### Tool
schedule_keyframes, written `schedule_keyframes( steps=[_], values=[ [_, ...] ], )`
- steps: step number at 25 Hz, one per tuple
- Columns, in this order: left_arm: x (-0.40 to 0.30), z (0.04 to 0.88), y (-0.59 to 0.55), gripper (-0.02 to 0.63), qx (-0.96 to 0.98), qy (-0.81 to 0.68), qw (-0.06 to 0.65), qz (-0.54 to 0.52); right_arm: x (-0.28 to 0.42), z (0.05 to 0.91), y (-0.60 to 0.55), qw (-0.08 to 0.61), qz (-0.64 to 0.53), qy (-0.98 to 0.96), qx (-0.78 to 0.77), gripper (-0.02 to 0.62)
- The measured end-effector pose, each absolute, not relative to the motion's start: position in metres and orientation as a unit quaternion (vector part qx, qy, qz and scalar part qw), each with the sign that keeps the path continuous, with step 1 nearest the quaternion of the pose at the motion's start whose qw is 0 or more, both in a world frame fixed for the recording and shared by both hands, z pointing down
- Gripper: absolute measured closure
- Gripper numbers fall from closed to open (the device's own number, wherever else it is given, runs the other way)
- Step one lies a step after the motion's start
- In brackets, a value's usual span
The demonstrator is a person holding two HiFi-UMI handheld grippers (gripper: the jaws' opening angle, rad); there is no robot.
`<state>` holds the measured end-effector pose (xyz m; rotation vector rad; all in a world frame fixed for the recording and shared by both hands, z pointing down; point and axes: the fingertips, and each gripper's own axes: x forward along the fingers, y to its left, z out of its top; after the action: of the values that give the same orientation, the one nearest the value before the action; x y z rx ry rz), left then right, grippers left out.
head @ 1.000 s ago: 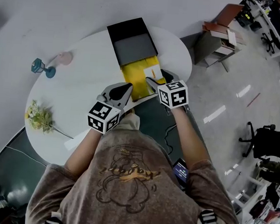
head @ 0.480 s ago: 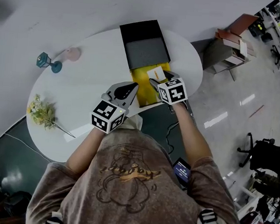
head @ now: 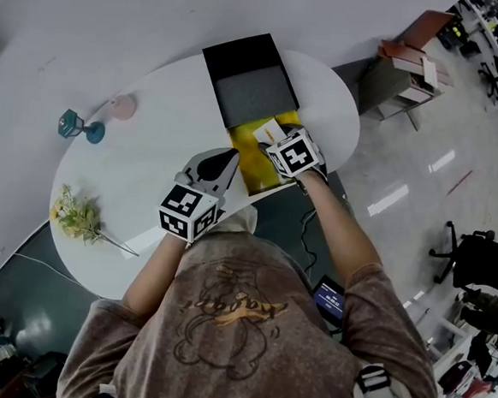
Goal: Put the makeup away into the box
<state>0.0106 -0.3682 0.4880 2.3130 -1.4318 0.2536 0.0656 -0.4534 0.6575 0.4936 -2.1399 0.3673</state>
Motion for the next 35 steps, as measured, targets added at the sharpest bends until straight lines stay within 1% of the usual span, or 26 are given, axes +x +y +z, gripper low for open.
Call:
schedule_keyframes(
  steps=[5, 10, 15, 22, 24, 31, 35],
  values=[
    [0.011, 0.490, -0.371, 0.586, 0.829, -0.512, 0.206, 0.090, 0.063, 0.660, -0.454, 0.470, 0.117, -0.853, 0.192, 0.281],
    [0.007, 0.493, -0.373, 0.586, 0.827, -0.515, 0.210, 0.087, 0.049, 0.653, -0.458, 0.472, 0.088, -0.857, 0.184, 0.280],
    [0.004, 0.495, -0.374, 0.586, 0.824, -0.518, 0.213, 0.084, 0.047, 0.671, -0.447, 0.485, 0.114, -0.852, 0.161, 0.281],
    [0.001, 0.499, -0.375, 0.586, 0.824, -0.516, 0.217, 0.084, 0.049, 0.673, -0.445, 0.487, 0.107, -0.852, 0.159, 0.278],
    [0.002, 0.499, -0.374, 0.586, 0.825, -0.515, 0.216, 0.083, 0.050, 0.669, -0.446, 0.479, 0.107, -0.856, 0.163, 0.288],
    [0.010, 0.490, -0.370, 0.586, 0.830, -0.510, 0.211, 0.079, 0.056, 0.624, -0.453, 0.422, 0.099, -0.883, 0.181, 0.294],
    [0.015, 0.484, -0.363, 0.586, 0.835, -0.505, 0.205, 0.076, 0.061, 0.583, -0.446, 0.359, 0.108, -0.907, 0.194, 0.302]
  ],
)
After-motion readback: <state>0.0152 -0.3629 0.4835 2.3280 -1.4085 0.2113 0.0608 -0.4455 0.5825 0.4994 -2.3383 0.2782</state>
